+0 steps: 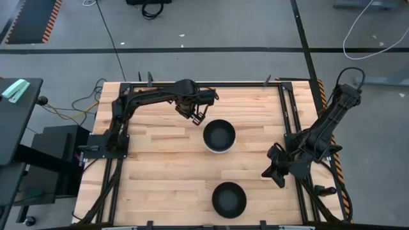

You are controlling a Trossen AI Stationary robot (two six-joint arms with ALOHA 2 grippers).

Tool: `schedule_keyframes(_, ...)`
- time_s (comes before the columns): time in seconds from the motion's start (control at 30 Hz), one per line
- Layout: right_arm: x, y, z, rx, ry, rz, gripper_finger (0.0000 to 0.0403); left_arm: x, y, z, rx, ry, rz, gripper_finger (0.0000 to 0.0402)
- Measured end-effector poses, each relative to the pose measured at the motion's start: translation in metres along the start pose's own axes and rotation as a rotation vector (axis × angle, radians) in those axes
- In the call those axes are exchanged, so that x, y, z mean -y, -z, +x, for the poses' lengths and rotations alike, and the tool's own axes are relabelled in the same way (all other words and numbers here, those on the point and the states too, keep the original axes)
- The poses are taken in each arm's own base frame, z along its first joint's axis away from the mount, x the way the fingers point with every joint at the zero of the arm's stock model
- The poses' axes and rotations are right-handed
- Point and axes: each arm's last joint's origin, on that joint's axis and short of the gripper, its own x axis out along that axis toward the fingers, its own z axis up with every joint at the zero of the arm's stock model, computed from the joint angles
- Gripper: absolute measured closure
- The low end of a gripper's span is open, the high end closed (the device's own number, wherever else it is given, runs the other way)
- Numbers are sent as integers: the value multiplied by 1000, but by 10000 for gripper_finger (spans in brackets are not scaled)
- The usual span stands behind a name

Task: Nest bowls inside each other
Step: Stack the black bowl on the black bowl

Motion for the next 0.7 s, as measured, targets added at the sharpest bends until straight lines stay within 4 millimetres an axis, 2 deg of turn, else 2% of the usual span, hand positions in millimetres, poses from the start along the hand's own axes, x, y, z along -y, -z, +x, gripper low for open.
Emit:
schedule_keyframes(0.2,-9,4,10,-11,-7,-20,390,-12,-9,3,-10,-6,-25,365)
schedule_keyframes(0.37,-32,-3,7,-7,-13,-87,390,-24,-20,7,-1,4,-57,375)
schedule_keyframes(0.47,-42,-9,3,-19,62,-140,390,-32,-27,9,3,31,-84,382)
schedule_keyframes(0.6,-42,-13,1,-51,198,-170,390,-37,-35,11,17,73,-112,385)
schedule_keyframes(0.7,-41,-16,6,-112,208,-132,390,-40,-37,12,4,101,-101,382)
